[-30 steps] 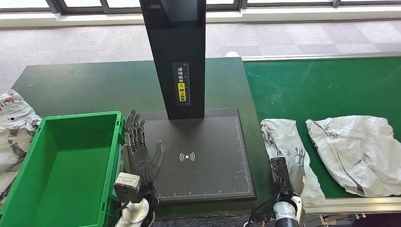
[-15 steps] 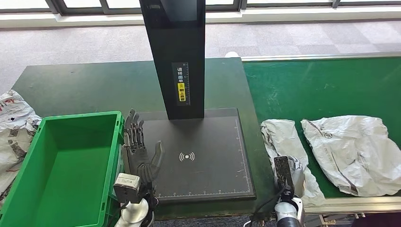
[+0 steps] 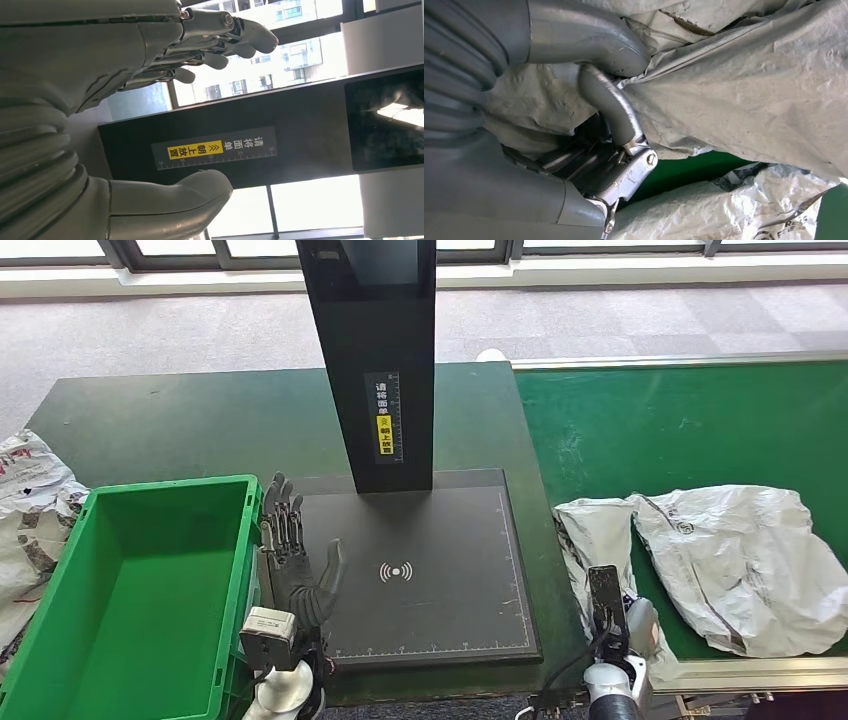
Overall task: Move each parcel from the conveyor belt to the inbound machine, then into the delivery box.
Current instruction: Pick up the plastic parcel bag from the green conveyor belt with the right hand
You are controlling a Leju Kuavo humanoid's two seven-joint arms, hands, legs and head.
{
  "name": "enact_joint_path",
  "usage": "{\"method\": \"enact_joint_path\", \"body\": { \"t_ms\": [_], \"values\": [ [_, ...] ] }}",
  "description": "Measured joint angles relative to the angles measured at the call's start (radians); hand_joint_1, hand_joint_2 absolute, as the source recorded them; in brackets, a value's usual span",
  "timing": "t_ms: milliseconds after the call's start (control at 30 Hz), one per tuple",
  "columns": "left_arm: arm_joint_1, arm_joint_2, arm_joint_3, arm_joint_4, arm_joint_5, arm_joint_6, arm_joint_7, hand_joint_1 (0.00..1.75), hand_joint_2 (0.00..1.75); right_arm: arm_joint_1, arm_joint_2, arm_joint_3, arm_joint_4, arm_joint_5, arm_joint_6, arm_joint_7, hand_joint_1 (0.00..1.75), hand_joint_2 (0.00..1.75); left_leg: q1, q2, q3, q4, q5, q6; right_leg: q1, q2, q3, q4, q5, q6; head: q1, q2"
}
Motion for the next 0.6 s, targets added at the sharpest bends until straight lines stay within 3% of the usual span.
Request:
{"method": "enact_joint_path", "body": {
  "t_ms": [133,333,433,600],
  "values": [
    [0.001,0.000,0.000,0.000,0.000,0.002,0.000,0.00,1.75,0.002,0.000,0.002,-0.001,-0.024,0.000,-0.020,1.75,1.75,0.000,0.000,0.000,0.000,0.000,0.000,0.000,0.000,0.000,0.000,0.000,0.000,0.000,0.000],
    [0.003,-0.001,0.004,-0.003,-0.013,-0.012,0.000,0.00,1.75,0.043,0.015,0.023,-0.073,-0.202,-0.003,-0.250,1.75,1.75,0.000,0.000,-0.001,0.000,0.000,0.000,0.000,0.000,0.000,0.000,0.000,0.000,0.000,0.000],
    [0.003,-0.002,0.007,-0.003,-0.017,-0.023,0.000,0.00,1.75,0.094,0.035,0.065,-0.187,-0.293,-0.041,-0.304,1.75,1.75,0.000,0.000,-0.001,0.000,0.000,0.000,0.000,0.000,-0.001,0.000,0.000,0.000,0.000,0.000],
    [0.004,-0.003,0.011,-0.003,-0.018,-0.030,0.000,0.00,1.75,0.197,0.056,0.219,-0.444,-0.383,-0.142,-0.317,1.75,1.75,0.000,0.001,-0.001,0.000,-0.001,-0.001,0.000,0.000,-0.001,0.000,-0.001,-0.001,0.000,0.000]
  ]
}}
